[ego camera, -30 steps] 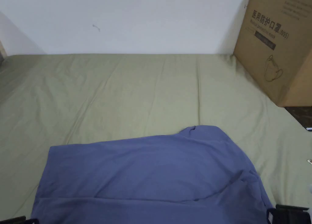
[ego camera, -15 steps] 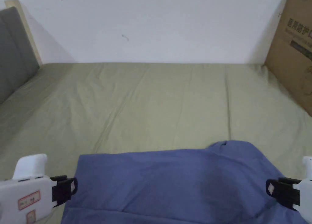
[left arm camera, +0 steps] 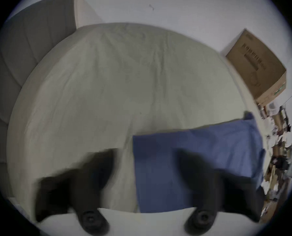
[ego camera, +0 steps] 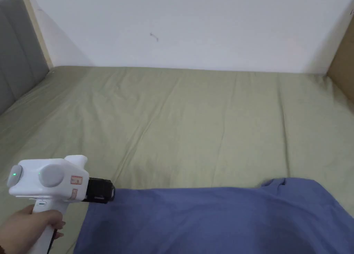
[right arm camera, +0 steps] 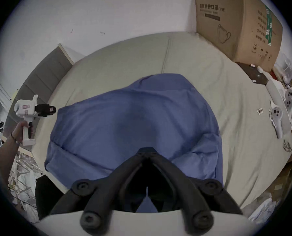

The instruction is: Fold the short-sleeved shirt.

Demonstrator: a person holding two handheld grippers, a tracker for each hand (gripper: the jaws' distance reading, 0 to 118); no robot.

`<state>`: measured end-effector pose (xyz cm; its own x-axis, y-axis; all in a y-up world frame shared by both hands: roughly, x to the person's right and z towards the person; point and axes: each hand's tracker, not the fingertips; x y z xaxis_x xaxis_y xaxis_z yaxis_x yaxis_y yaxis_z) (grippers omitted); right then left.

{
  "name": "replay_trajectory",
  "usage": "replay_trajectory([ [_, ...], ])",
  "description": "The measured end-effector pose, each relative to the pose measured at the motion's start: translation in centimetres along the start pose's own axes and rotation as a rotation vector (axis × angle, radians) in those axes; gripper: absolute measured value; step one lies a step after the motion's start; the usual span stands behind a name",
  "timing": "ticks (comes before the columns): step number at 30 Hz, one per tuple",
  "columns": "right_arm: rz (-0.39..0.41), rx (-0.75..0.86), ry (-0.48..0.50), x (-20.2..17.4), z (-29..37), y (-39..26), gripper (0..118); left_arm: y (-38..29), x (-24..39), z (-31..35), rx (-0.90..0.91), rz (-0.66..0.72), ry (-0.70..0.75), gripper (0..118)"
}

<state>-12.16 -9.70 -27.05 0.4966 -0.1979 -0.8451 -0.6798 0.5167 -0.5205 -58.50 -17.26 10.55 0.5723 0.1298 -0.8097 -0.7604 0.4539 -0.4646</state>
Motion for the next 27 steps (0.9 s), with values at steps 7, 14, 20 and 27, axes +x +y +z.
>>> replay_trajectory([
  [7,-0.021,-0.025,-0.008,1.5,-2.0,2.2,0,0.4,-0.7,-2.5,-0.04,-0.055,0.042,90],
  [14,0.007,0.08,0.036,3.4,-5.0,10.0,0,0.4,0.8,5.3,0.089,-0.024,-0.12,1],
  [20,-0.125,0.046,-0.036,6.6,-11.7,19.6,118,1.0,0.5,7.3,0.092,-0.065,-0.09,1],
  [27,-0.095,-0.215,-0.096,9.1,-19.4,21.0,112,0.2,-0.1,7.4,0.107,-0.02,-0.096,1],
])
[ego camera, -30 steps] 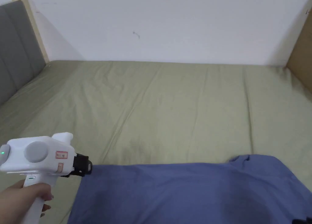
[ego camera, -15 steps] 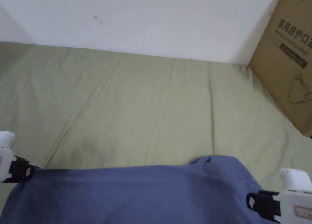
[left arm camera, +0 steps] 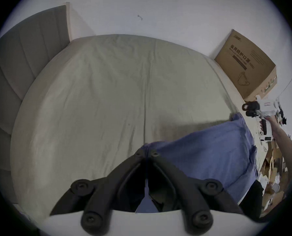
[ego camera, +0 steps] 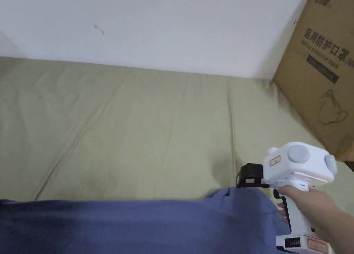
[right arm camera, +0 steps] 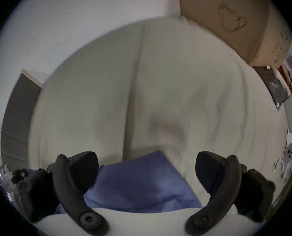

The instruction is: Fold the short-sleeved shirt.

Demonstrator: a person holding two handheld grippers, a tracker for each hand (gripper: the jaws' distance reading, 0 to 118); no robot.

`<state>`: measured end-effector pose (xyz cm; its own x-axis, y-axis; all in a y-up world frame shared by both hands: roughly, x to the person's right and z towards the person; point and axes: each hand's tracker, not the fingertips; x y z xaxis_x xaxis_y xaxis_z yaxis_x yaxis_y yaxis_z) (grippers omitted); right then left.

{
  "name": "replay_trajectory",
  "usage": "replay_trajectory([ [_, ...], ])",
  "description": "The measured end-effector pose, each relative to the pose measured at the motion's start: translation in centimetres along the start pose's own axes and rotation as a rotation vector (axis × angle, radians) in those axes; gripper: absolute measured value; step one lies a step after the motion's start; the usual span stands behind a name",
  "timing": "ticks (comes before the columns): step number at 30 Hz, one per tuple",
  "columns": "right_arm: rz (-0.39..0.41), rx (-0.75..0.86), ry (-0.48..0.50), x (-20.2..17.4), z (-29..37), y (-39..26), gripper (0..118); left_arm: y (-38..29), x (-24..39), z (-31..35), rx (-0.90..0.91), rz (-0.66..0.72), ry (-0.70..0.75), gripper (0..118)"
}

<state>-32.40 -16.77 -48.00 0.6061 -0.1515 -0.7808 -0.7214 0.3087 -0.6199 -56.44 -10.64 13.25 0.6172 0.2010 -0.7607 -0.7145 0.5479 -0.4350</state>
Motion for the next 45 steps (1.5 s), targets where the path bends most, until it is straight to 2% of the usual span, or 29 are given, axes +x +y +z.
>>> replay_trajectory([
  [1,0.013,-0.016,-0.016,0.1,-0.1,-0.2,109,0.0,0.3,0.0,-0.003,0.001,0.005,1],
  [2,-0.126,0.03,-0.074,-1.7,2.1,-1.8,90,-0.1,0.1,0.0,-0.006,0.003,0.007,1],
  [3,-0.118,0.04,-0.083,-2.2,2.9,-2.4,55,-0.3,0.0,0.0,-0.008,0.006,0.009,1],
  [4,-0.114,0.074,-0.031,-2.4,4.1,-2.9,14,-0.3,-0.3,0.1,-0.007,0.013,0.004,1],
  [5,-0.109,0.091,0.011,-2.6,5.2,-3.5,4,-0.3,-0.2,0.0,-0.005,0.021,-0.002,1],
  [6,-0.095,0.081,0.025,-1.1,4.6,-1.9,4,-0.3,-0.3,0.3,-0.003,0.026,-0.003,1],
  [8,-0.058,0.135,-0.021,-0.7,7.2,-2.1,4,-0.4,-0.6,1.0,0.008,0.038,-0.015,1],
  [11,-0.079,0.189,0.081,1.9,11.1,-2.6,4,-0.7,-0.1,2.8,0.039,0.049,-0.026,1],
  [13,-0.068,0.25,0.083,3.2,14.2,-3.7,4,-0.4,0.2,5.1,0.067,0.058,-0.049,1],
  [14,-0.045,0.317,0.06,1.7,16.7,-7.1,4,-0.6,0.2,5.9,0.076,0.065,-0.064,1],
  [18,-0.098,0.363,0.109,3.9,21.7,-13.9,4,-2.9,1.1,9.2,0.109,0.063,-0.113,1],
  [21,-0.122,0.354,0.116,5.5,23.1,-20.2,4,-5.7,2.1,11.5,0.098,0.044,-0.139,1],
  [22,-0.129,0.346,0.114,4.6,23.9,-22.9,4,-6.8,2.2,12.0,0.091,0.038,-0.14,1],
  [25,-0.182,0.292,0.136,5.8,23.0,-29.0,4,-10.6,2.9,12.9,0.035,0.005,-0.14,1],
  [28,-0.223,0.208,0.118,7.0,20.7,-33.8,4,-15.0,3.0,12.9,-0.041,-0.007,-0.142,1],
  [29,-0.238,0.188,0.111,7.2,19.9,-35.1,4,-16.3,1.4,11.9,-0.064,-0.004,-0.14,1],
  [34,-0.316,0.148,0.118,8.1,16.9,-38.2,4,-21.2,0.5,10.1,-0.132,0.003,-0.124,1],
  [36,-0.331,0.156,0.124,8.0,16.9,-38.5,4,-22.1,-0.2,9.7,-0.138,0.027,-0.122,1],
  [37,-0.309,0.188,0.117,7.6,17.3,-38.7,8,-22.2,-1.0,9.4,-0.132,0.043,-0.123,4],
  [38,-0.275,0.229,0.076,7.5,17.9,-38.3,23,-22.4,-1.0,9.7,-0.117,0.051,-0.106,15],
  [39,-0.25,0.258,0.038,7.1,18.7,-38.1,43,-22.3,-1.0,10.1,-0.089,0.063,-0.062,28],
  [40,-0.238,0.273,0.029,6.8,19.4,-37.8,69,-22.1,-1.0,10.4,-0.066,0.068,-0.044,44],
  [41,-0.229,0.301,0.041,6.3,20.3,-37.5,98,-21.9,-0.3,10.9,-0.053,0.068,-0.062,74],
  [42,-0.22,0.336,0.048,5.8,21.2,-37.0,109,-21.6,0.0,11.3,-0.032,0.074,-0.062,102],
  [43,-0.201,0.361,0.055,5.1,22.1,-36.6,113,-21.1,0.4,11.7,-0.004,0.08,-0.06,118],
  [45,-0.128,0.427,0.048,2.7,23.9,-35.4,113,-19.6,3.4,14.0,0.084,0.093,-0.082,118],
])
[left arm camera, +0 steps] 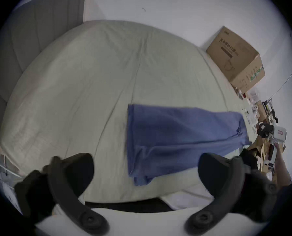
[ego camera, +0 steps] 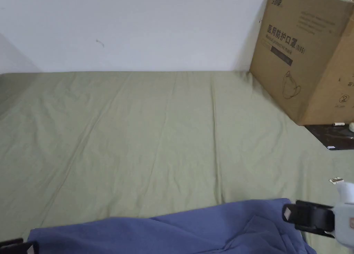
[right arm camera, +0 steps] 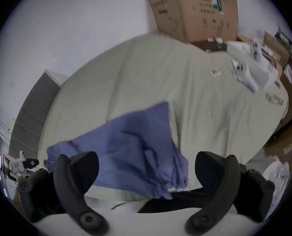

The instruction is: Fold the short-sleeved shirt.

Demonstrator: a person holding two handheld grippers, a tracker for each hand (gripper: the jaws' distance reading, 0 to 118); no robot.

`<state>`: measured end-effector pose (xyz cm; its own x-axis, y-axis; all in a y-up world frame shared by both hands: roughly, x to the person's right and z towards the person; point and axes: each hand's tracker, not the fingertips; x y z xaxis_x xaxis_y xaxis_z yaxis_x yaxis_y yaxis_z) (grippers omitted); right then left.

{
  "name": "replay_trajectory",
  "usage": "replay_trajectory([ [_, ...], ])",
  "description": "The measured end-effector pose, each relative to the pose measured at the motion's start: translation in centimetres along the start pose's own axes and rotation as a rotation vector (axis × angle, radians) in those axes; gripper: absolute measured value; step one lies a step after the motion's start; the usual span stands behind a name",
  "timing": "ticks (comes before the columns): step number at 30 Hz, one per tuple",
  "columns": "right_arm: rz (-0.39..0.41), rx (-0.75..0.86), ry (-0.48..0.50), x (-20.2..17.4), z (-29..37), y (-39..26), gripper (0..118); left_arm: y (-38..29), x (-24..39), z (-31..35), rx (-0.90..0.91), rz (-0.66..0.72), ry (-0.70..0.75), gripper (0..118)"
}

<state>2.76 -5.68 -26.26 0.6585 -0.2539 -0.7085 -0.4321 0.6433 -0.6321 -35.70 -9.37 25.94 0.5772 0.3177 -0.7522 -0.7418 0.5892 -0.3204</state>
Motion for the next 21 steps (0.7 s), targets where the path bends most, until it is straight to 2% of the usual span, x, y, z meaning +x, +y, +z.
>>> replay_trajectory([
  [3,0.1,0.102,-0.07,-4.7,0.6,1.3,113,1.6,4.1,1.1,0.115,-0.019,0.018,115],
  [8,0.162,0.16,-0.048,-12.0,-1.8,1.2,112,2.3,10.7,-0.5,0.206,-0.135,0.095,114],
  [9,0.197,0.17,-0.038,-12.5,-2.8,1.0,111,2.5,12.0,-0.9,0.202,-0.155,0.099,111],
  [10,0.211,0.194,-0.03,-13.1,-3.3,0.8,106,2.5,13.0,-1.2,0.2,-0.164,0.095,103],
  [11,0.217,0.2,-0.05,-13.7,-3.8,0.7,80,2.4,14.0,-1.6,0.206,-0.167,0.09,75],
  [12,0.213,0.178,-0.073,-14.3,-4.5,0.6,37,2.0,13.2,-2.3,0.211,-0.161,0.091,40],
  [13,0.226,0.175,-0.079,-14.7,-4.3,0.4,0,1.5,13.3,-2.4,0.222,-0.158,0.075,3],
  [15,0.221,0.149,-0.048,-14.9,-4.9,0.4,0,1.0,13.4,-2.8,0.215,-0.145,0.05,0],
  [21,0.28,0.13,-0.11,-15.5,-5.7,0.1,0,1.9,14.6,-4.7,0.209,-0.131,0.116,0],
])
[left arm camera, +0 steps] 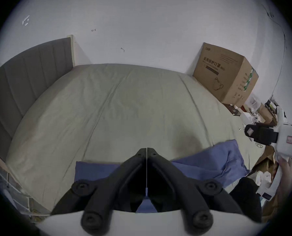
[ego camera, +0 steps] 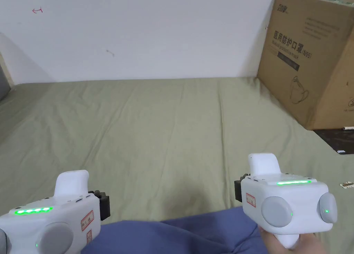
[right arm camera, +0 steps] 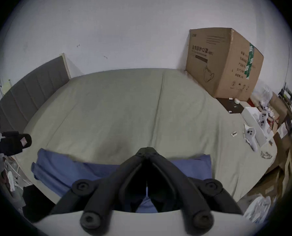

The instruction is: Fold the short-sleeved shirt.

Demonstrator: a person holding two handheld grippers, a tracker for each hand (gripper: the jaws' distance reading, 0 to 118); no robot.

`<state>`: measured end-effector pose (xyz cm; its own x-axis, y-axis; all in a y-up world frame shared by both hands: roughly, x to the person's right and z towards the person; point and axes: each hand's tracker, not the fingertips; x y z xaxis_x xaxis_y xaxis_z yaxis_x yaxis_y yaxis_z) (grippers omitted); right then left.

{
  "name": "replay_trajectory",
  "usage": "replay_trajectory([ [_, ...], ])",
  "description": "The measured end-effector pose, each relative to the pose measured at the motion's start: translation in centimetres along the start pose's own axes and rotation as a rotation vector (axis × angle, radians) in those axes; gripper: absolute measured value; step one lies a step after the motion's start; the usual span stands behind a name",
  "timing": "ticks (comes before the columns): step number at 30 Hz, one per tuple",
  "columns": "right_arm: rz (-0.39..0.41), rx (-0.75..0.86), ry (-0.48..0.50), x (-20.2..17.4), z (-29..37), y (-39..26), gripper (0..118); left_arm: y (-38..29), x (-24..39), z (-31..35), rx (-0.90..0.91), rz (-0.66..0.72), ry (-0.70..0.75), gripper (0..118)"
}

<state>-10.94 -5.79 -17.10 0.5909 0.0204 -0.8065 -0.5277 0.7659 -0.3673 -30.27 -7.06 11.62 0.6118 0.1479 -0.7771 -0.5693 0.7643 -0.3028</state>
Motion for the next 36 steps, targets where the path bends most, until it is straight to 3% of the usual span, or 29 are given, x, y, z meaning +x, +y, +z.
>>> replay_trajectory([
  [3,-0.018,-0.028,0.027,0.2,-0.5,-0.5,0,0.3,-3.0,0.1,-0.027,0.055,-0.041,0],
  [6,0.002,-0.047,0.102,0.3,0.1,-0.6,0,-0.1,-9.0,-0.1,-0.079,0.19,-0.213,0],
  [11,0.087,-0.055,0.102,0.3,1.1,-1.0,0,-4.2,-20.7,-0.2,-0.189,0.686,-0.763,0],
  [14,0.076,-0.087,0.109,0.5,1.0,-1.2,0,-6.3,-23.9,-0.2,-0.164,0.727,-0.673,6],
  [15,0.066,-0.103,0.113,0.5,0.9,-1.4,0,-6.8,-24.9,-0.6,-0.173,0.712,-0.636,17],
  [16,0.063,-0.111,0.113,0.3,1.3,-1.2,0,-7.1,-25.1,-1.2,-0.186,0.705,-0.63,35],
  [18,0.059,-0.131,0.11,0.2,1.2,-1.5,0,-8.1,-25.4,-3.0,-0.227,0.72,-0.639,88],
  [20,0.061,-0.143,0.108,0.0,1.4,-1.5,0,-8.7,-25.9,-4.4,-0.266,0.757,-0.69,118],
  [23,0.066,-0.134,0.113,-0.6,2.2,-1.5,0,-10.9,-25.6,-6.9,-0.316,0.754,-0.662,118],
  [25,0.097,-0.131,0.136,-1.4,2.5,-0.8,0,-11.3,-25.3,-7.7,-0.24,0.833,-0.824,118],
  [27,0.152,-0.12,0.128,-2.4,2.6,-0.4,0,-11.9,-24.2,-9.4,-0.301,0.922,-0.933,118],
  [30,0.159,-0.103,0.153,-3.2,2.8,0.1,0,-11.1,-23.2,-10.2,-0.322,0.777,-0.876,113],
  [31,0.153,-0.104,0.166,-3.3,2.8,0.3,0,-11.0,-22.9,-10.4,-0.34,0.748,-0.793,98],
  [33,0.14,-0.112,0.189,-3.8,2.8,0.5,0,-12.3,-22.8,-11.6,-0.457,0.689,-0.513,4],
  [34,0.14,-0.115,0.196,-3.9,2.8,0.5,0,-12.7,-22.9,-11.4,-0.371,0.85,-0.705,5],
  [35,0.145,-0.117,0.2,-4.1,2.8,0.4,0,-12.8,-24.8,-12.2,-0.327,0.885,-0.715,5],
  [36,0.154,-0.12,0.202,-4.2,2.4,0.4,0,-12.4,-24.7,-12.2,-0.356,0.811,-0.656,5],
])
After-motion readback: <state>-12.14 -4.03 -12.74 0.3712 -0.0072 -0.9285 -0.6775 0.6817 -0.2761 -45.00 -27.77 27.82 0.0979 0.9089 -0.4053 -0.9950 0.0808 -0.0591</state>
